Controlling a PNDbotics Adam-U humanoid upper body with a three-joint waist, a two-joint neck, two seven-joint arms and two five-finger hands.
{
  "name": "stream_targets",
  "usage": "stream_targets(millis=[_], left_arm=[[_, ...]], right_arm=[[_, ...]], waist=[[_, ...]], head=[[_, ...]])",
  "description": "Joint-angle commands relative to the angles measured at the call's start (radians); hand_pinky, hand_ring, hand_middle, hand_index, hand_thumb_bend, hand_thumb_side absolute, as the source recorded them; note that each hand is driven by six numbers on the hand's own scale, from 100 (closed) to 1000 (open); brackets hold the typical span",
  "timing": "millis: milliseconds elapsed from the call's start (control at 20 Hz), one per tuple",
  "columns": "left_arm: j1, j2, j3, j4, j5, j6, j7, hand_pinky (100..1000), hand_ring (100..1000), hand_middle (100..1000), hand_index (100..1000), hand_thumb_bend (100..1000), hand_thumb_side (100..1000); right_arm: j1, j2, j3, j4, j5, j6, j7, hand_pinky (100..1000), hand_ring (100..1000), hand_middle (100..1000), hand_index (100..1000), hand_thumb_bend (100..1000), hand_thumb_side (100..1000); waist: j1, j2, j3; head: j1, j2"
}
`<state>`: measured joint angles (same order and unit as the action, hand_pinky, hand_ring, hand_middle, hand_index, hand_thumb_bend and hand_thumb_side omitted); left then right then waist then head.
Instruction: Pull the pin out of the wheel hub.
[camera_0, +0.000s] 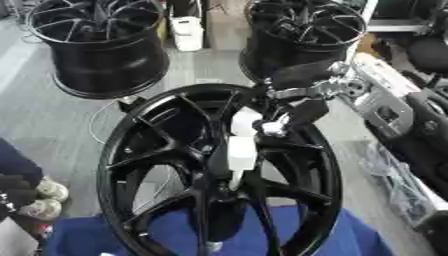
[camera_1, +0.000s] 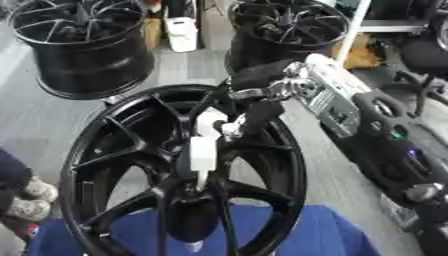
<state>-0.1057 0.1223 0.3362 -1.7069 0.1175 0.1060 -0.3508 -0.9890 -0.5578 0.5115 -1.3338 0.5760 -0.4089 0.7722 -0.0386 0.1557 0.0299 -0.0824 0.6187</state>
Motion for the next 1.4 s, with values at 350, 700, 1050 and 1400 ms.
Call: stream_targets(millis=[350, 700, 1050, 1400], left_arm=[[-0.017, 0.009, 0.002, -0.013, 0.000, -0.002, -0.002, 719, 619, 594, 679, 390, 747], [-0.021, 0.007, 0.000, -0.013, 0.000, -0.002, -0.003, 719, 619, 594, 679, 389, 748], [-0.022, 0.006, 0.001, -0.014, 0.000, -0.003, -0.004, 719, 619, 594, 679, 389, 748], [-0.019, 0.008, 0.002, -0.012, 0.000, -0.002, -0.003, 720, 619, 594, 680, 390, 747]], right_arm=[[-0.019, 0.003, -0.004, 0.033, 0.065, -0.155, 0.135, 775, 719, 814, 949, 138, 719], [-0.025, 0.014, -0.010, 0.057, 0.076, -0.158, 0.135, 765, 693, 671, 909, 122, 671], [-0.031, 0.022, -0.033, 0.062, 0.042, -0.133, 0.135, 717, 608, 482, 732, 100, 550], [-0.050, 0.005, -0.066, 0.024, -0.068, -0.078, 0.135, 676, 543, 365, 538, 100, 392]], waist=[[0.003, -0.001, 0.010], [0.002, 0.006, 0.018], [0.003, 0.008, 0.020], [0.002, 0.004, 0.016]], head=[[-0.011, -0.023], [-0.016, -0.028], [-0.018, -0.028], [-0.015, -0.025]])
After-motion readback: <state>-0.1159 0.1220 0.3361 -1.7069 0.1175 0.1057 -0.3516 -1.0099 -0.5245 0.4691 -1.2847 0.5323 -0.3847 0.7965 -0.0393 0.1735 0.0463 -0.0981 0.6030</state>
